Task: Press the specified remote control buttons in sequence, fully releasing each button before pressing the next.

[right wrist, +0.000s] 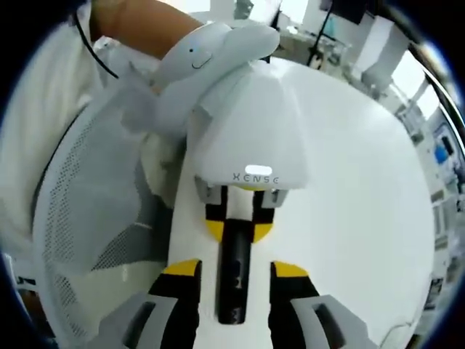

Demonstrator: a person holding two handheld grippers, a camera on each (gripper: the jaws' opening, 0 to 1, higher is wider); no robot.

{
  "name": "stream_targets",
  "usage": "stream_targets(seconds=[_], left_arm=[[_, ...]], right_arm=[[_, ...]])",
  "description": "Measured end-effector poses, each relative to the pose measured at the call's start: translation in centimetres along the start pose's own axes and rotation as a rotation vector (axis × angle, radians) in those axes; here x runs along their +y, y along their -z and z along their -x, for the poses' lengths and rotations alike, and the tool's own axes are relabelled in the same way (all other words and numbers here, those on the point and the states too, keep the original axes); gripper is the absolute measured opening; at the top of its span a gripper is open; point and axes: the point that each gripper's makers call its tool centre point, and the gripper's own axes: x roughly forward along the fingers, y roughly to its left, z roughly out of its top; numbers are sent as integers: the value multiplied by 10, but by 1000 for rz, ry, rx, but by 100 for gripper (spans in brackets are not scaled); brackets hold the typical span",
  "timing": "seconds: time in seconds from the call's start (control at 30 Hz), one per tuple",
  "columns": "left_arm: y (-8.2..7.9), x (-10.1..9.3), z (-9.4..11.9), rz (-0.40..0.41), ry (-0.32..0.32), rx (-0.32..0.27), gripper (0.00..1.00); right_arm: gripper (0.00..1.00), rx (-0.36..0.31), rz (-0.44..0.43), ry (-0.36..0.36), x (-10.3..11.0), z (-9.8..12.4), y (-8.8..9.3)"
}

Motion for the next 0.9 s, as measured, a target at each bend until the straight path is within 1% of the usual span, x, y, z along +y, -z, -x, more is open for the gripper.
stream_targets(seconds=[0.2, 0.6, 0.9], left_arm=[[0, 0, 0, 1, 0, 2, 24], [-1, 0, 1, 1, 0, 5, 24], [-1, 0, 1, 3, -1, 5, 24]], right_arm=[[34, 8, -13, 0, 0, 3, 9], [36, 5, -37, 1, -2, 7, 20], [37, 13, -66, -8, 2, 6, 35]])
